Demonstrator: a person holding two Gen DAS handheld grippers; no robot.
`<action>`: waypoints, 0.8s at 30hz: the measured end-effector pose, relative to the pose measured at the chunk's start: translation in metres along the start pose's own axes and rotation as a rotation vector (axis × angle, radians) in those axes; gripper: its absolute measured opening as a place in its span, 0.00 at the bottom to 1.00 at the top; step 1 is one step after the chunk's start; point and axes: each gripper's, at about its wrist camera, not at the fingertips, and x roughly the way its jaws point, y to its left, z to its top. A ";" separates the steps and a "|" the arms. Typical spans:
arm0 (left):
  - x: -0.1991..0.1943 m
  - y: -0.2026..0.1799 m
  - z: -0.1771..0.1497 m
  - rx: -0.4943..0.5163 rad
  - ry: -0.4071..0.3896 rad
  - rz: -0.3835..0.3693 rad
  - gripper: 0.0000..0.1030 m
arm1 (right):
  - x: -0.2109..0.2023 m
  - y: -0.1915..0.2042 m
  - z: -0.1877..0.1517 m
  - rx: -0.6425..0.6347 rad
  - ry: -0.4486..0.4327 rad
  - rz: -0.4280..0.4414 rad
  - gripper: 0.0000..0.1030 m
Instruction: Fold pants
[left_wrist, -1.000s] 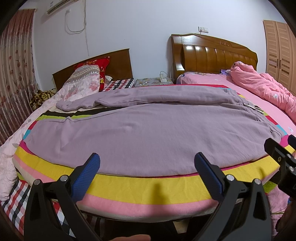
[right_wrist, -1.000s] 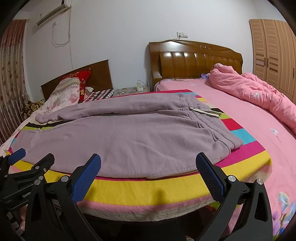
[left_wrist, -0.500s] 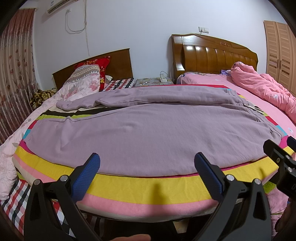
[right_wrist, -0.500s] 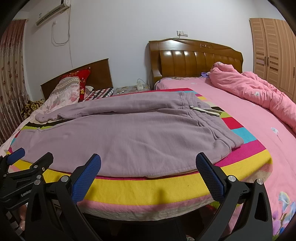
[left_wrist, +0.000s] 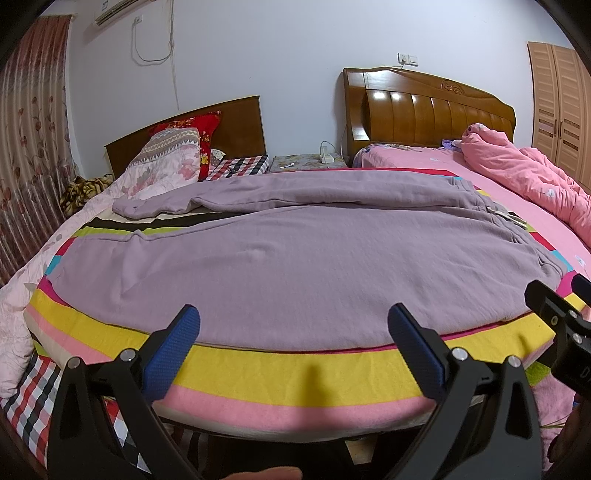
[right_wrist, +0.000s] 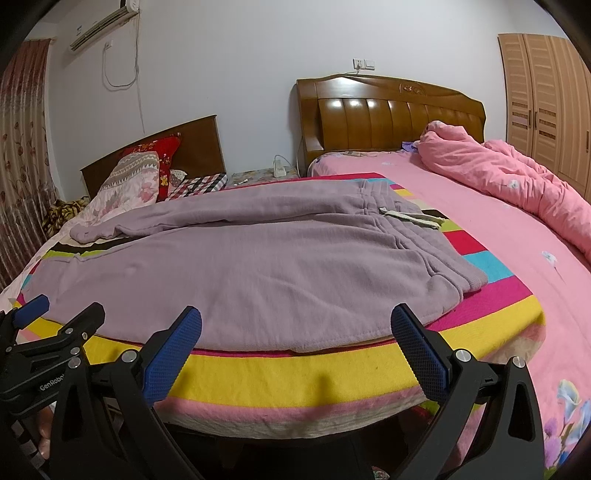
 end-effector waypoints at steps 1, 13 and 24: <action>0.000 0.000 0.000 0.000 0.000 0.000 0.99 | 0.001 -0.001 0.000 0.000 0.001 0.001 0.96; 0.000 0.001 0.000 -0.002 0.001 0.000 0.99 | 0.003 -0.001 -0.002 0.005 0.013 0.004 0.96; 0.004 0.001 -0.006 -0.009 0.018 0.000 0.99 | 0.008 -0.003 -0.002 0.013 0.043 0.016 0.96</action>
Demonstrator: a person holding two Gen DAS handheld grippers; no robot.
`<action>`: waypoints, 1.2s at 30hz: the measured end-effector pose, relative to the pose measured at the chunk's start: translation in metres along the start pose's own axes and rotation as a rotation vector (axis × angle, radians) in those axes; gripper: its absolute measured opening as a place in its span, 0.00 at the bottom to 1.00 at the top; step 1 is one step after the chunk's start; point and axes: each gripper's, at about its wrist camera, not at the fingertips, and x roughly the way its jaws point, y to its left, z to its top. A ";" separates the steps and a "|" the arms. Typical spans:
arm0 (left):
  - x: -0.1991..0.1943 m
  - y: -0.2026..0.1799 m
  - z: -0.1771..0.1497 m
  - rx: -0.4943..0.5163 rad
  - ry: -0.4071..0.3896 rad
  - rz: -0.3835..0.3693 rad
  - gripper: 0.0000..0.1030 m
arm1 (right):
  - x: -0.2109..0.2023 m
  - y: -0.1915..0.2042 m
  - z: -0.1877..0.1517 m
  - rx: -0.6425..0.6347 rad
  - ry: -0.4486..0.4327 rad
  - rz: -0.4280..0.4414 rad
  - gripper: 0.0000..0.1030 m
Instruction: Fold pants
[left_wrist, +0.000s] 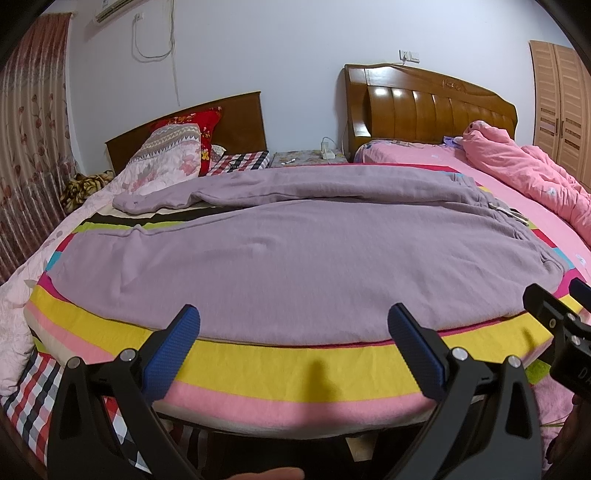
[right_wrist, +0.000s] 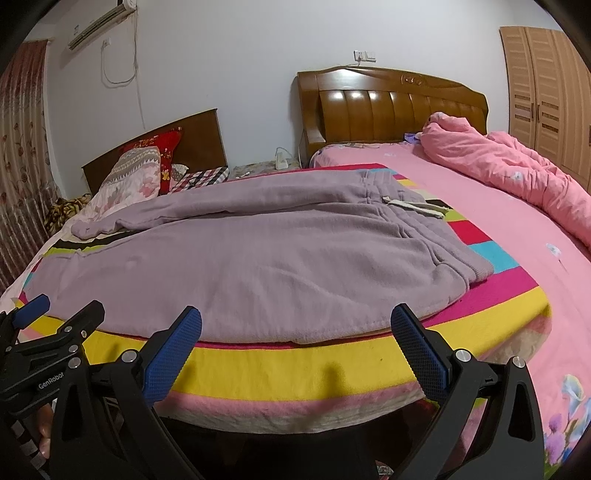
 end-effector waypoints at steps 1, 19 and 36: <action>0.001 0.000 0.000 0.001 0.003 -0.006 0.99 | 0.001 0.000 0.001 -0.002 0.006 0.003 0.96; 0.187 0.046 0.184 0.186 0.405 -0.214 0.99 | 0.215 -0.117 0.234 -0.149 0.187 0.074 0.96; 0.416 0.017 0.286 0.161 0.456 -0.556 0.97 | 0.436 -0.124 0.275 -0.458 0.530 0.428 0.58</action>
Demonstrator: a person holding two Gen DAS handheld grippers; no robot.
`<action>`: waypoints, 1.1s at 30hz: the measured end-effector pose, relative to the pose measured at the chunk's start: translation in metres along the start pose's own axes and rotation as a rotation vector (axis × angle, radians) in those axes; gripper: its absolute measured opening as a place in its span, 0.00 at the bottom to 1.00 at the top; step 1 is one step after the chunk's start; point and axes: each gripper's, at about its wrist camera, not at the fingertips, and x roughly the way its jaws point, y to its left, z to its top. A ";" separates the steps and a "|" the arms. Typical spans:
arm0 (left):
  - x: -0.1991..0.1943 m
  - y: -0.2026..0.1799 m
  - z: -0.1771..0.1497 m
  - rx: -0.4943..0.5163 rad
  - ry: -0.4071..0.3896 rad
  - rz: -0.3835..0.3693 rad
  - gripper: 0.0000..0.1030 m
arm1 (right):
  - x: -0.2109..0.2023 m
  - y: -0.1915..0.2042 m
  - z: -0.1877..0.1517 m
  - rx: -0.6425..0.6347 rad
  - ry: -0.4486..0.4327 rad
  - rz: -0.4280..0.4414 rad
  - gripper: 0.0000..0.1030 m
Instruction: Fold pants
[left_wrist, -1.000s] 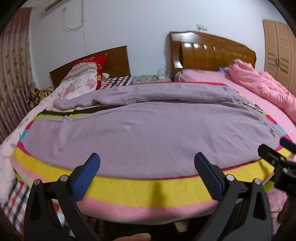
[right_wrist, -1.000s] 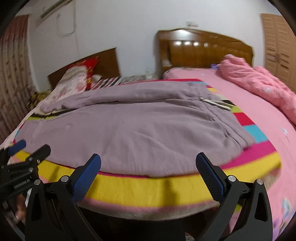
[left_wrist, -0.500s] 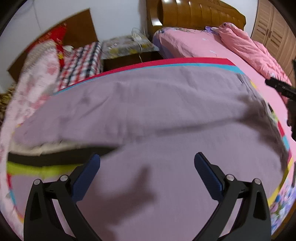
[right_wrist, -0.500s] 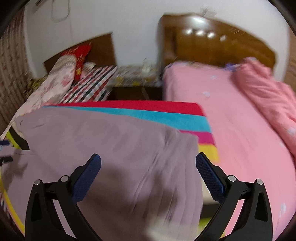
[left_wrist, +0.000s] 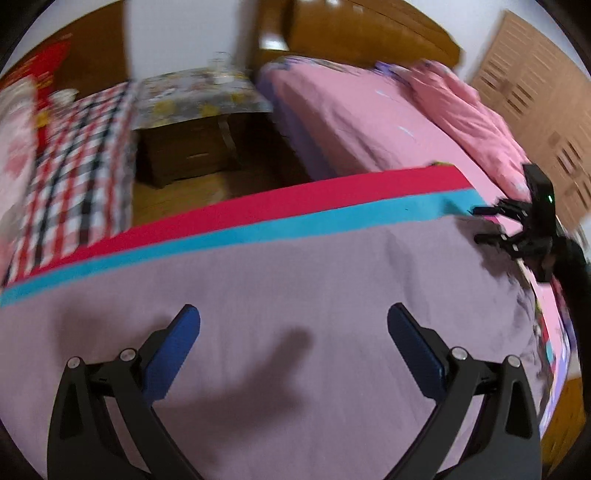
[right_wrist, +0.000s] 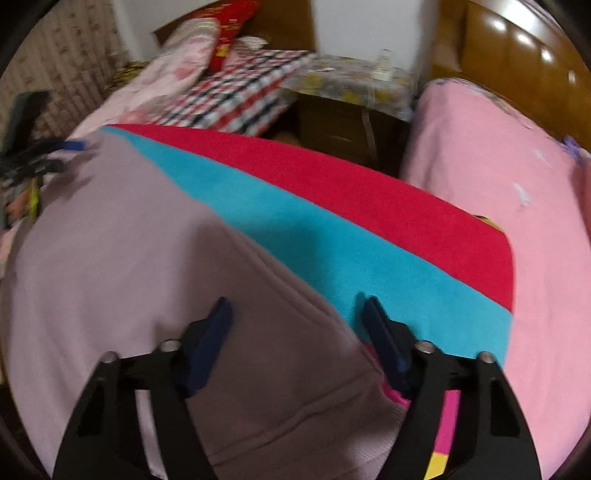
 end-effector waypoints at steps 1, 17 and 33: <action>0.008 -0.002 0.006 0.051 0.014 -0.012 0.97 | -0.002 0.003 0.000 -0.023 -0.002 0.020 0.43; 0.021 -0.002 0.032 0.387 0.077 -0.039 0.94 | -0.132 0.097 -0.058 -0.258 -0.376 -0.140 0.15; -0.179 -0.106 -0.144 0.569 -0.272 0.291 0.11 | -0.207 0.196 -0.132 -0.155 -0.508 -0.334 0.14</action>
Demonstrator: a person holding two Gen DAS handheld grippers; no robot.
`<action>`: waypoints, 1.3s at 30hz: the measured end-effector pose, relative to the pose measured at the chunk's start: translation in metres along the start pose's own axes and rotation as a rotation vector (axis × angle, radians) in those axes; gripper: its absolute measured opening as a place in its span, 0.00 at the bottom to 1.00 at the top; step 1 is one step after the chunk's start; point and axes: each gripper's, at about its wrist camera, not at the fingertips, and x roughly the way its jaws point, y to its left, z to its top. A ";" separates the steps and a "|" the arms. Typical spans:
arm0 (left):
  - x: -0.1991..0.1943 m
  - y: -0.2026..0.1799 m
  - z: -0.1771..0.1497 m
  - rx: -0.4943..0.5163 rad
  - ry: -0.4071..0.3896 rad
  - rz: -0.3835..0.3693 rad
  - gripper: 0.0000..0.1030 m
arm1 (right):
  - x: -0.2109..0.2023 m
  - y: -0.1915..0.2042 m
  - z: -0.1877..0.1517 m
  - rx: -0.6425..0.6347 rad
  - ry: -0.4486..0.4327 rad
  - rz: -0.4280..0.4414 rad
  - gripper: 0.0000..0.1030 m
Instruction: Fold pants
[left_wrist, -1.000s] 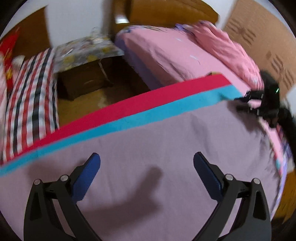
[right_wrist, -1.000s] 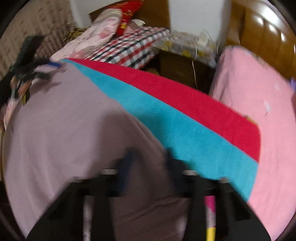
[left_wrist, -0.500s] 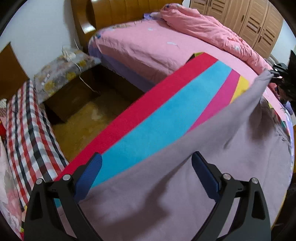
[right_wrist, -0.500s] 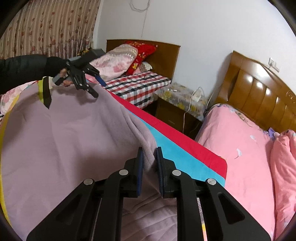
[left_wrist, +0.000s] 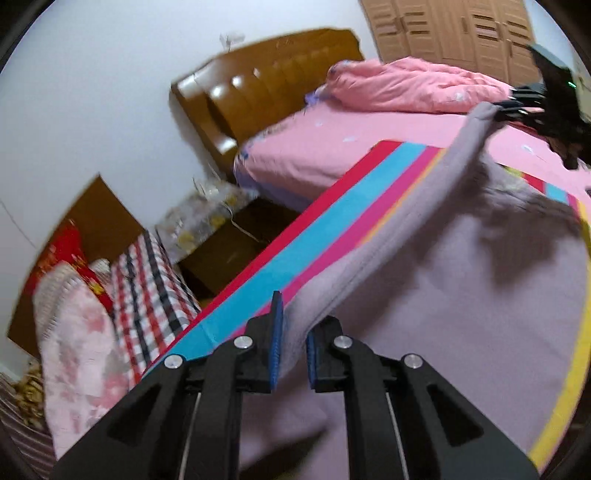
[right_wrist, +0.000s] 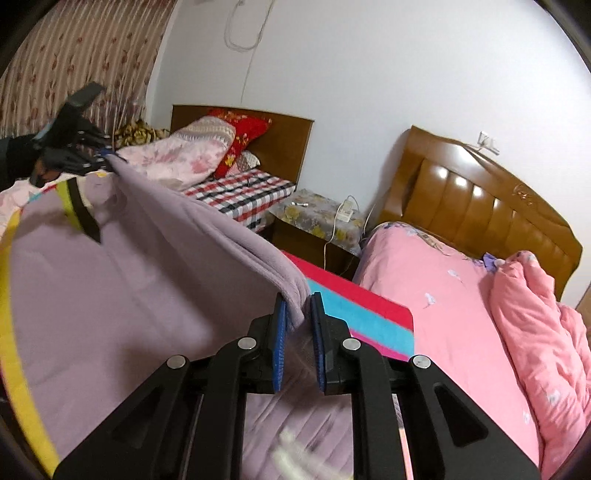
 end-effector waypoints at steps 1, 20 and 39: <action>-0.014 -0.013 -0.009 0.001 -0.006 0.005 0.11 | -0.011 0.007 -0.007 0.002 0.000 0.001 0.14; -0.079 -0.117 -0.174 -0.675 -0.087 -0.220 0.90 | -0.102 0.066 -0.170 0.635 0.059 0.109 0.67; -0.064 -0.073 -0.260 -1.330 -0.086 -0.328 0.67 | -0.059 0.041 -0.199 1.154 0.133 0.021 0.16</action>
